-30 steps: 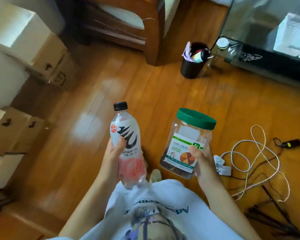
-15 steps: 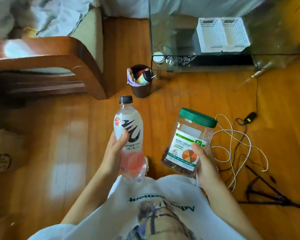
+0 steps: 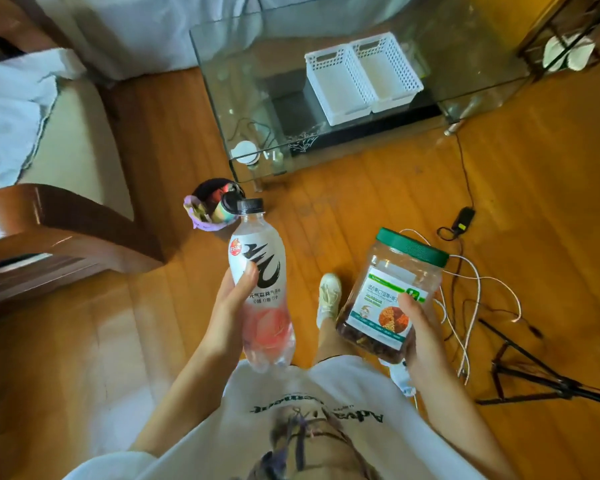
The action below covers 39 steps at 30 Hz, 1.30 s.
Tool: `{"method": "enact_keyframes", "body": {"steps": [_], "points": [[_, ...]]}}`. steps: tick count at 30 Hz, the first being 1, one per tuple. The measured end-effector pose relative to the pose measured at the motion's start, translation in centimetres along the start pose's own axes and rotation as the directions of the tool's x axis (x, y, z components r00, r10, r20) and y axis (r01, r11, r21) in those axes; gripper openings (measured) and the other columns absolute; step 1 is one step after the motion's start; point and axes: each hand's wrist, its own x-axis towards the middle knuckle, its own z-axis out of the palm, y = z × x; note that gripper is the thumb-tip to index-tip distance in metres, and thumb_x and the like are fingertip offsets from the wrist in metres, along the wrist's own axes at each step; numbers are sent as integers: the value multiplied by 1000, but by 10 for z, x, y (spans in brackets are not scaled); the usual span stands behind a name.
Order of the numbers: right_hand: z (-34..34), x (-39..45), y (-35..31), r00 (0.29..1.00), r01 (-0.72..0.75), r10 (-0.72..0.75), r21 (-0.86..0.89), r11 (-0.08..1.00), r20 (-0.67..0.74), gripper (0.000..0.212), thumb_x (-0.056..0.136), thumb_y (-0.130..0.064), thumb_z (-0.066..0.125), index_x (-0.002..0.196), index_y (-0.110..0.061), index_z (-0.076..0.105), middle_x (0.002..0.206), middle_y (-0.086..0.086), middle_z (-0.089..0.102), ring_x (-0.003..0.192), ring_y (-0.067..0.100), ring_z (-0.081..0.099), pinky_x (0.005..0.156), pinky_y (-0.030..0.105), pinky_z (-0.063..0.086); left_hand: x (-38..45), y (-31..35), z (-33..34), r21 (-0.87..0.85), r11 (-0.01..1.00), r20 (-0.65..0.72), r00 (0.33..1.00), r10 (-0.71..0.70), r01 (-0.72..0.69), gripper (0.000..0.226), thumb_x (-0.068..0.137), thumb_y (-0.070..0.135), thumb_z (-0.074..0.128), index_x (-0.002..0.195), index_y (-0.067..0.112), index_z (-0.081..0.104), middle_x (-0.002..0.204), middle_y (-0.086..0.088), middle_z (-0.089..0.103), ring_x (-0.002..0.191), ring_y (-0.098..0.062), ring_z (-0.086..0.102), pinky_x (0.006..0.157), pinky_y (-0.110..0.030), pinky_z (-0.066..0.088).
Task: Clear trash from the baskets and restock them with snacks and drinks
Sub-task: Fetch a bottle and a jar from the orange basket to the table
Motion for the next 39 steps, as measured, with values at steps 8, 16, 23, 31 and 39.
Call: {"method": "enact_keyframes", "body": {"steps": [8,16,23,31,39], "points": [[4,129,-112,998,53,-48,-106,993,47,52,69,-35,67,118,-26,51,109,2,69,93,16,70,63,26,57,124,65,74,-41,998,-55,998,-43,41,91,59,59,73,130,9,49,96,-7,70,83,-21,67,66,-33,54],[33,229,-178,990,31,-3,-195,980,141,50,68,-37,72,113,-27,54,107,1,71,91,15,70,64,26,58,206,108,84,-184,982,-173,985,-4,-28,56,61,54,74,108,24,66,89,-4,73,78,-18,71,62,-31,56],[92,323,-220,975,62,-9,-234,970,222,37,70,-26,64,107,-27,58,100,-3,74,90,16,71,63,22,55,289,156,61,-147,987,-268,963,21,-63,38,76,38,54,108,17,61,82,-2,74,74,-17,72,59,-29,56],[180,436,-262,983,-3,45,-231,973,177,62,69,-31,74,125,-20,49,110,4,69,94,16,70,63,23,56,400,243,27,-5,1000,-282,960,-3,2,94,43,67,75,122,22,52,107,-9,68,91,-24,68,68,-33,56],[251,552,-275,985,-43,114,-450,892,132,84,48,-46,81,120,-27,40,110,-14,57,89,3,64,61,15,53,519,281,-15,65,997,-364,931,-25,52,62,64,30,77,121,18,54,111,-12,68,101,-30,66,83,-43,56]]}}
